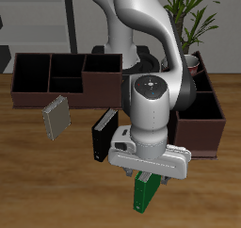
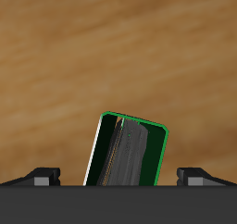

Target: Place the red mug into the left desk caddy's left compartment and place the green book into the left desk caddy's back compartment and place the black book into the back desk caddy's front compartment

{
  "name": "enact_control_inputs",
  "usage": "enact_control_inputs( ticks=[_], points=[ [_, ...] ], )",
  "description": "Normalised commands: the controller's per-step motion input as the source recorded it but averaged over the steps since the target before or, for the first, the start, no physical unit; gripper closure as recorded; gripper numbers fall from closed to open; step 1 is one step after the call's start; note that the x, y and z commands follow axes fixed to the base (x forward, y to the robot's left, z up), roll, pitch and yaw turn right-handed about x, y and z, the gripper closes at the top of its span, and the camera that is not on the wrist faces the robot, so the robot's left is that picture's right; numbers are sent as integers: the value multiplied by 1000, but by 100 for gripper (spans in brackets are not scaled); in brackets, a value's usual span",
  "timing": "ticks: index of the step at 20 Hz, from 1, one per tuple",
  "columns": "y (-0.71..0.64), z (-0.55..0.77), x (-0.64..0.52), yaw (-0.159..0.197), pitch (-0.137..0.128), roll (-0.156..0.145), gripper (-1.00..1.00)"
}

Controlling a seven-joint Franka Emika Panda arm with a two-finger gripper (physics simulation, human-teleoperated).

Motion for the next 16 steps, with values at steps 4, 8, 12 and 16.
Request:
enact_control_inputs(
  ticks=[4, 8, 12, 16],
  points=[
    [-158, -2, -58, -5, 15, -36, 100],
    [-162, 326, -111, 17, -36, -18, 100],
    [-110, 651, -213, 9, -78, -11, 100],
    [-74, 668, -306, 20, -78, -11, 100]
  ],
)
